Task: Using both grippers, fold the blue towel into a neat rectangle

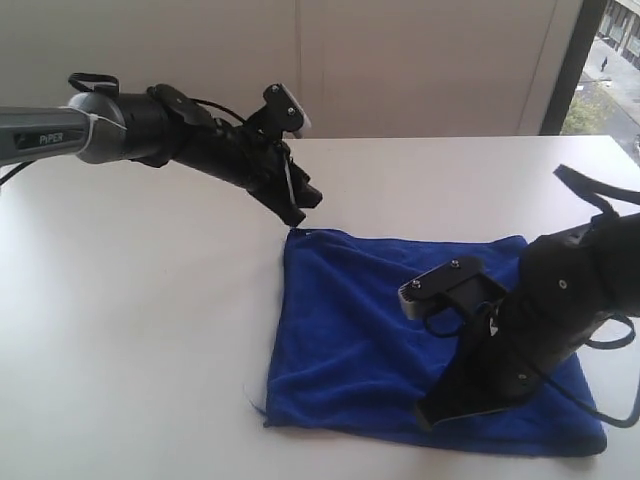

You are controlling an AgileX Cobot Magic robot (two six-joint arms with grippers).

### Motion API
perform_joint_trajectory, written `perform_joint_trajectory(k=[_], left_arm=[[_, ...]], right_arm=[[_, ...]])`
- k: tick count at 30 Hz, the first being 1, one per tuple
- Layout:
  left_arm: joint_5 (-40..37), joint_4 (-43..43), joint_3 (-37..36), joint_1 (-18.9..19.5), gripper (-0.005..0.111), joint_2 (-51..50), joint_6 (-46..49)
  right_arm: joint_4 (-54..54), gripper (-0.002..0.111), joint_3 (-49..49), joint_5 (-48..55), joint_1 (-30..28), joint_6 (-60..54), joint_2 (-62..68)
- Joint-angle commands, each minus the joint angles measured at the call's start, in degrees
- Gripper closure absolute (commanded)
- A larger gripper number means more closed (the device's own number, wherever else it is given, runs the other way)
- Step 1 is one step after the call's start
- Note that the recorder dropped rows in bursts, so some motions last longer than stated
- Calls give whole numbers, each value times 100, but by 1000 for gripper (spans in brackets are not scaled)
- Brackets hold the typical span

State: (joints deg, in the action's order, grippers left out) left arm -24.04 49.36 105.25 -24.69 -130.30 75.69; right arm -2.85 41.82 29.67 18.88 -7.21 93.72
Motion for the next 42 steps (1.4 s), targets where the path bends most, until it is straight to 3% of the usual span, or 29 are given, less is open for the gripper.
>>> perform_joint_trajectory(k=[1, 6, 9, 11, 17, 24, 32, 42], left_arm=[[-737, -1092, 10, 1, 61, 105, -1078], [-1342, -1650, 10, 1, 73, 353, -1403], [-1944, -1661, 10, 1, 90, 521, -1415], [-2417, -1714, 10, 1, 106, 620, -1364], [-2879, -1610, -406, 1, 107, 976, -1297], [-2954, -241, -1536, -233, 107, 1417, -264], [-1720, -426, -2197, -1083, 107, 1320, -336], [-1303, -929, -2672, -1136, 107, 1292, -1063]], right_arm=[[1374, 108, 287, 378, -5, 1195, -359], [2041, 108, 757, 462, -5, 1671, -615], [2441, 108, 1111, 449, -111, 1807, -615], [2567, 108, 1343, 415, -306, 1887, -575], [2158, 108, 2202, 587, -1269, 1206, -132], [-798, 108, 3212, 1216, -2156, -1821, 828], [-939, 108, 3428, 1534, -2228, -1963, 1433], [-1188, 108, 3078, 2316, -2052, -1883, 818]])
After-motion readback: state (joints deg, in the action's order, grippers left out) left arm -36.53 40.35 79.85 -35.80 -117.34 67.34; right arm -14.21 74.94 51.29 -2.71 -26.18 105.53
